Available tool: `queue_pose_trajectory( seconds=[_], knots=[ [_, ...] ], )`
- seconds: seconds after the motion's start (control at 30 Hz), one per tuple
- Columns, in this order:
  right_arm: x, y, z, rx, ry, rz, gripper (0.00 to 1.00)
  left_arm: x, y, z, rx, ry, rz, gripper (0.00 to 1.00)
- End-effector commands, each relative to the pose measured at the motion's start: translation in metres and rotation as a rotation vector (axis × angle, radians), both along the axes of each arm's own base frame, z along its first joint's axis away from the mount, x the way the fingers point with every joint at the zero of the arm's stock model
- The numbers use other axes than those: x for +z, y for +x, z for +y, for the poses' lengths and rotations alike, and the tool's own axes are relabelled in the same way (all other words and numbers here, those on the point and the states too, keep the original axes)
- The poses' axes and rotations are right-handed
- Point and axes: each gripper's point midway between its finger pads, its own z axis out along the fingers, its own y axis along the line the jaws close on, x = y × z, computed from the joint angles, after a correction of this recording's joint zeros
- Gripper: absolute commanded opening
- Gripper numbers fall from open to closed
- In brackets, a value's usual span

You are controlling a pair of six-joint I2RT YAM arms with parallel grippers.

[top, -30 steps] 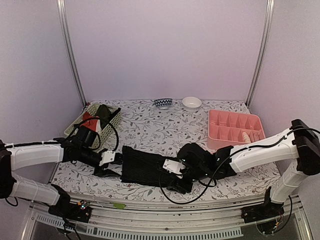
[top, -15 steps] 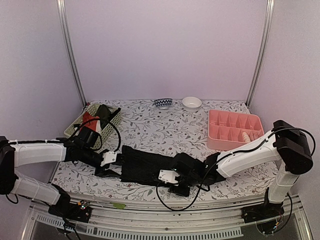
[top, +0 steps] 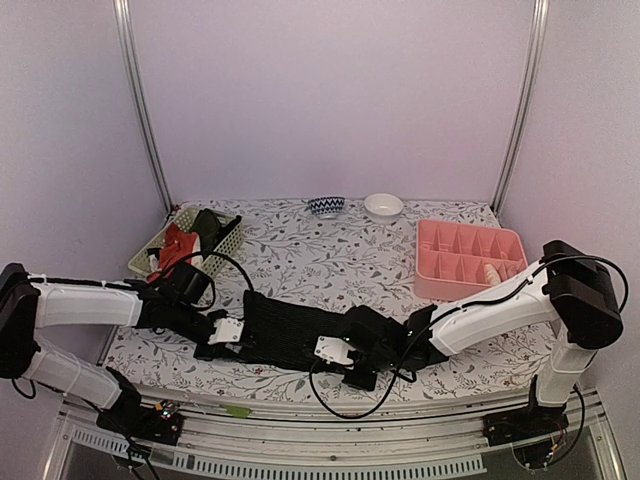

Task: Roll the underwear
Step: Pick up the underwear from the center of the board.

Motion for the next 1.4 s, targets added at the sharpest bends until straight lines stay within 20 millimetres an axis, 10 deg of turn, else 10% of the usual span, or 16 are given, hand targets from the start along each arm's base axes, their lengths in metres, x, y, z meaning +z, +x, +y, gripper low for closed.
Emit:
queue_pose_trajectory(
  seconds=[0.0, 0.43, 0.77, 1.13, 1.37],
  knots=[
    [-0.020, -0.012, -0.024, -0.012, -0.109, 0.055, 0.00, -0.015, 0.003, -0.004, 0.002, 0.043, -0.009, 0.37],
    [-0.016, -0.014, -0.029, -0.027, -0.106, 0.061, 0.00, -0.041, -0.004, 0.008, -0.033, 0.162, -0.062, 0.37],
    [-0.014, -0.015, -0.029, -0.023, -0.093, 0.060, 0.00, -0.053, -0.011, 0.011, -0.053, 0.246, 0.013, 0.00],
    [0.018, -0.045, -0.015, 0.016, 0.030, 0.210, 0.00, -0.020, -0.057, 0.018, -0.201, 0.205, 0.142, 0.00],
    [0.028, -0.053, -0.009, 0.045, 0.063, 0.267, 0.00, -0.005, -0.046, 0.015, -0.191, 0.190, 0.190, 0.00]
  ],
)
